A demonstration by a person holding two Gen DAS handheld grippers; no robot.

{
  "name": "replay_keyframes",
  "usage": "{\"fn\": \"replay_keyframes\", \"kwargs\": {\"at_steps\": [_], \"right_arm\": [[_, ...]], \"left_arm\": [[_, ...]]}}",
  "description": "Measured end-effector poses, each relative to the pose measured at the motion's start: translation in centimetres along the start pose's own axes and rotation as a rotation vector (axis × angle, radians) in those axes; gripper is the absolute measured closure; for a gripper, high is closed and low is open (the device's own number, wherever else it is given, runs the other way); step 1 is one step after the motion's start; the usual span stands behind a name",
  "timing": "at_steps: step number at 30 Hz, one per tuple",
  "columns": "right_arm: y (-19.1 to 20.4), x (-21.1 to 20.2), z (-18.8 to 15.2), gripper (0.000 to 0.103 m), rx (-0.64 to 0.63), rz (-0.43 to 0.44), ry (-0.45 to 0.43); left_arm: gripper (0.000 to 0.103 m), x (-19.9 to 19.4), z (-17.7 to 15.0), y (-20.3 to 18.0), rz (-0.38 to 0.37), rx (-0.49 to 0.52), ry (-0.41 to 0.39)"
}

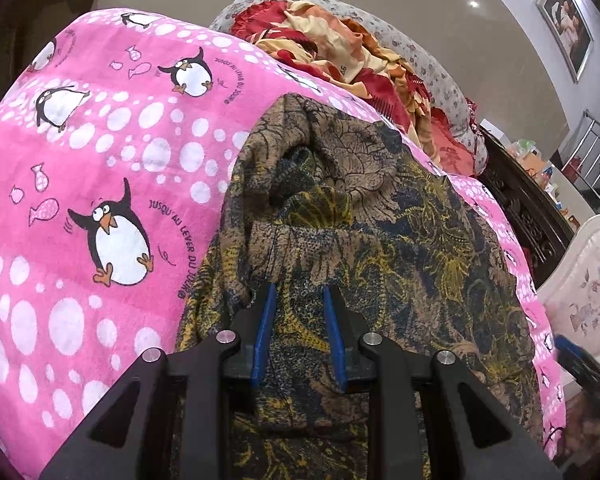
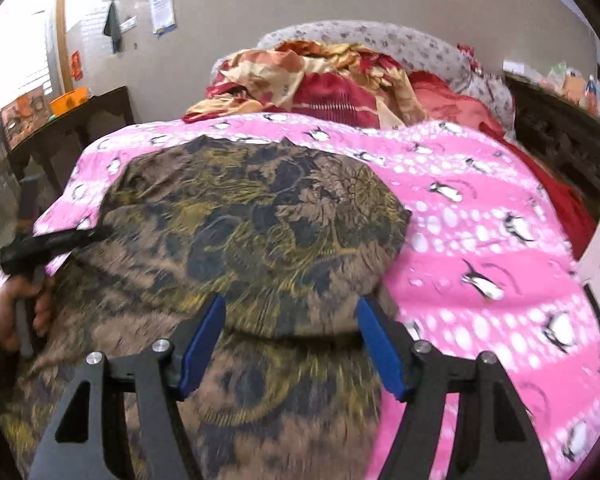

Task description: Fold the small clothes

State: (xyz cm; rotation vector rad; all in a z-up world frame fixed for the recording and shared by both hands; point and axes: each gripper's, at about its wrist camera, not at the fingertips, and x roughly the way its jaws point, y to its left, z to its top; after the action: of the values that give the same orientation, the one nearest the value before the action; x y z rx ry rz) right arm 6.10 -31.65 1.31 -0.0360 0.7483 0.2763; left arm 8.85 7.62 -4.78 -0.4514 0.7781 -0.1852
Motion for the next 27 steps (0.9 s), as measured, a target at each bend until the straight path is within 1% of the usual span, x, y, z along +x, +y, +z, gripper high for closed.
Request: {"fn": "replay_keyframes", "kwargs": {"at_steps": [1,2,3,4,5,7,9,13,16,18,20,22,24,26,27], "right_arm": [[-0.8,1.7,0.3,0.053,0.032,0.033,0.030],[-1.2,3.1,0.4,0.064,0.061,0.059,0.057],[-1.7,4.3,0.2,0.071,0.082,0.073,0.083],[-2.6,6.1,-0.5,0.077,0.115,0.067,0.133],[-3.2,7.1,-1.1,0.086,0.142,0.053,0.170],[-4.3,7.3,-1.4,0.094,0.217,0.075,0.154],[-4.4,7.5,-1.6,0.094,0.224,0.070,0.151],[-4.3,7.5,-1.7,0.094,0.219,0.066,0.149],[-4.1,7.6,-1.8,0.094,0.218,0.064,0.148],[-3.7,7.7,-1.8,0.094,0.200,0.045,0.152],[-3.7,7.7,-1.7,0.094,0.193,0.037,0.156],[-3.6,7.6,-1.6,0.094,0.184,0.028,0.161],[-3.3,7.3,-1.2,0.095,0.172,0.014,0.172],[-1.9,5.0,-0.6,0.095,0.099,-0.044,0.155],[-1.5,3.7,-0.6,0.095,0.086,-0.029,0.136]], "left_arm": [[0.098,0.0,0.0,0.0,-0.003,-0.003,0.000],[0.098,0.0,0.1,0.0,-0.005,-0.005,0.000],[0.098,0.0,0.1,0.1,-0.007,-0.007,-0.001],[0.098,0.1,0.1,0.1,-0.010,-0.010,-0.001],[0.098,0.1,0.1,0.1,-0.012,-0.012,-0.001],[0.098,0.1,0.1,0.1,-0.009,-0.014,-0.003],[0.098,0.2,0.1,0.1,-0.003,-0.014,-0.003],[0.095,0.3,0.3,0.1,-0.019,-0.029,-0.004],[0.090,0.3,0.4,0.1,-0.046,-0.033,0.003],[0.084,0.3,0.4,0.2,-0.073,-0.036,-0.001],[0.084,0.2,0.4,0.2,-0.079,-0.037,0.006],[0.084,-0.3,0.6,-0.8,-0.042,0.013,0.039],[0.084,-2.0,0.7,-1.6,-0.017,0.049,0.062],[0.084,-4.1,0.3,-2.0,-0.029,0.084,0.059],[0.084,-5.2,-0.2,-2.1,-0.030,0.113,0.054]]}}
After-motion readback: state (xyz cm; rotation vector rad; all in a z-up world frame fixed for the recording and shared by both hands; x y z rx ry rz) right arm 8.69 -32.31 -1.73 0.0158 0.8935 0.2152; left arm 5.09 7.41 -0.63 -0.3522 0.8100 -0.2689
